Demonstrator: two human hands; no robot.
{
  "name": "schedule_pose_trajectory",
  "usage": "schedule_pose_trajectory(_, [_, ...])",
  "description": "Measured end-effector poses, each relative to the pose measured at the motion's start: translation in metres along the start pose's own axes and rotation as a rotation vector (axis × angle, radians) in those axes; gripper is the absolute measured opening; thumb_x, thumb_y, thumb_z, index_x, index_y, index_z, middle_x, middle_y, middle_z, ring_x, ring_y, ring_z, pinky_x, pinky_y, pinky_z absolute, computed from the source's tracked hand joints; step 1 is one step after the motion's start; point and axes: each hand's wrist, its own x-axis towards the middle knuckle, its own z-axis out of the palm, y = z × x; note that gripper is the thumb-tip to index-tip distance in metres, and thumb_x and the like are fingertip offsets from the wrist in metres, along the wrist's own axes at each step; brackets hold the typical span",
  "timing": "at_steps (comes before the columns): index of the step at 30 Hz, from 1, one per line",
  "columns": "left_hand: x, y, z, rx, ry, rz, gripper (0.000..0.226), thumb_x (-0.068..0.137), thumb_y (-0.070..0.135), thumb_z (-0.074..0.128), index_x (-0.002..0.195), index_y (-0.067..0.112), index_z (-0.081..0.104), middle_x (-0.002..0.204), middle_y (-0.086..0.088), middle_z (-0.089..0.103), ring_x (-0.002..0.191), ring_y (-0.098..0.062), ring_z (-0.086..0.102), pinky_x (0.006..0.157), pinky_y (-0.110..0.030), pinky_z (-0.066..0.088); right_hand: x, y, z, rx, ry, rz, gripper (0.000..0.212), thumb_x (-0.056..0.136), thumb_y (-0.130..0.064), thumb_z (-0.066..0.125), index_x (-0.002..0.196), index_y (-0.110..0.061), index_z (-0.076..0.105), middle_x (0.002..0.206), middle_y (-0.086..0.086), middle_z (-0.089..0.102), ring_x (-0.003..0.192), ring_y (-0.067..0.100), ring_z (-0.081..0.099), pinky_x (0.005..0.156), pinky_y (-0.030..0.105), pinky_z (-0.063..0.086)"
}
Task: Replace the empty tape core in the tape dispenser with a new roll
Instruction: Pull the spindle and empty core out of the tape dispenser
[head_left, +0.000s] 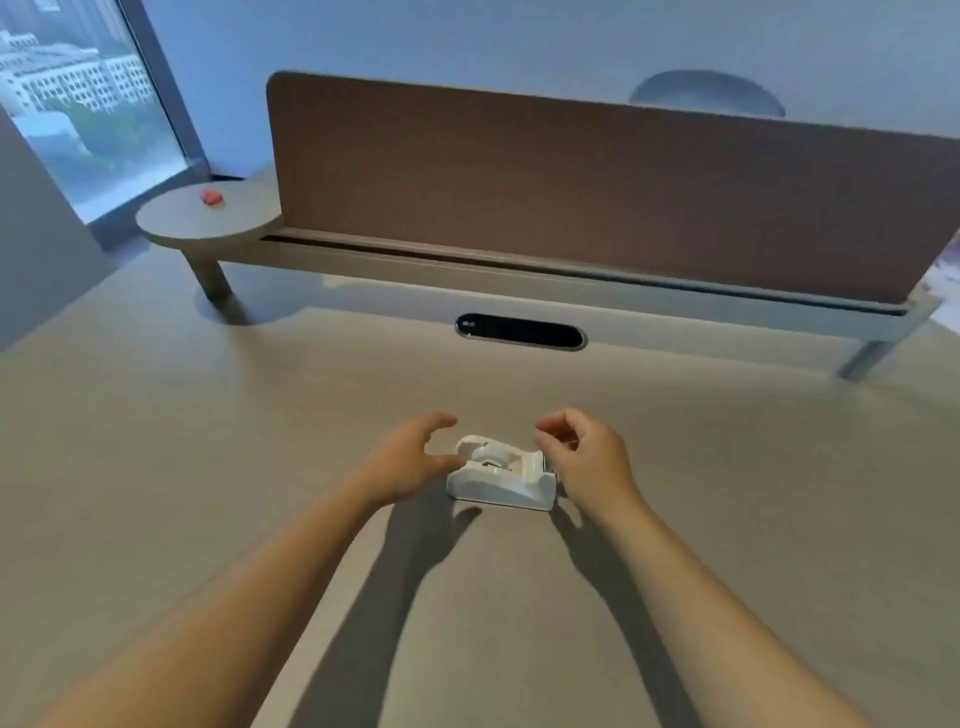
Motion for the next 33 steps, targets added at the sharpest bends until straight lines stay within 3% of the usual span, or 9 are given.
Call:
schedule_pose_trajectory(6, [0.017,-0.025,0.022,0.026,-0.045,-0.024,0.065,0.08,0.022,0.06,0.137,0.019,0.028,0.147,-0.005,0.036,0.13,-0.024,0.037,0.106,-0.034,0.031,0.018,0.028,0.035,-0.179,-0.043,-0.017,0.018,0.083,-0.016,0.055,0.099,-0.009,0.06,0.11,0.009,0.062,0.102,0.024,0.05,0.09,0.038,0.04])
schedule_pose_trajectory(10, [0.026,-0.035,0.028,-0.048,-0.015,-0.022,0.064,0.078,0.021,0.063,0.134,0.022,0.034,0.142,-0.004,0.043,0.124,-0.023,0.045,0.101,-0.031,0.035,0.024,0.037,0.044,-0.285,-0.047,-0.051,0.016,0.084,-0.023,0.054,0.096,-0.014,0.059,0.109,0.002,0.063,0.106,0.022,0.044,0.075,0.027,0.018])
schedule_pose_trajectory(18, [0.03,-0.04,0.03,-0.149,0.005,0.013,0.052,0.073,0.012,0.066,0.122,0.024,0.051,0.121,-0.004,0.06,0.093,-0.017,0.055,0.085,-0.026,0.041,0.025,0.039,0.05,-0.278,-0.053,-0.089,0.013,0.085,-0.017,0.053,0.096,-0.011,0.059,0.102,0.007,0.065,0.104,0.023,0.045,0.077,0.027,0.019])
schedule_pose_trajectory(24, [0.034,-0.041,0.031,-0.109,0.022,0.019,0.052,0.074,0.012,0.065,0.121,0.024,0.051,0.121,-0.004,0.061,0.098,-0.017,0.055,0.084,-0.024,0.039,0.024,0.041,0.058,-0.187,0.055,-0.096,0.008,0.082,-0.012,0.056,0.087,-0.011,0.063,0.085,0.002,0.062,0.097,0.021,0.047,0.076,0.025,0.016])
schedule_pose_trajectory(31, [0.039,-0.028,0.02,0.141,-0.048,0.047,0.056,0.075,0.023,0.065,0.128,0.019,0.044,0.135,-0.007,0.051,0.123,-0.024,0.045,0.1,-0.034,0.036,0.027,0.037,0.049,-0.112,0.063,-0.111,0.012,0.085,-0.016,0.055,0.091,-0.01,0.063,0.098,0.003,0.066,0.092,0.011,0.038,0.085,0.032,0.025])
schedule_pose_trajectory(33, [0.035,-0.016,0.012,0.036,-0.027,0.034,0.056,0.079,0.026,0.06,0.131,0.014,0.04,0.14,-0.006,0.045,0.126,-0.022,0.041,0.103,-0.033,0.033,0.028,0.031,0.042,-0.101,0.047,-0.122,0.013,0.085,-0.016,0.054,0.092,-0.009,0.063,0.097,0.003,0.065,0.093,0.013,0.04,0.089,0.037,0.031])
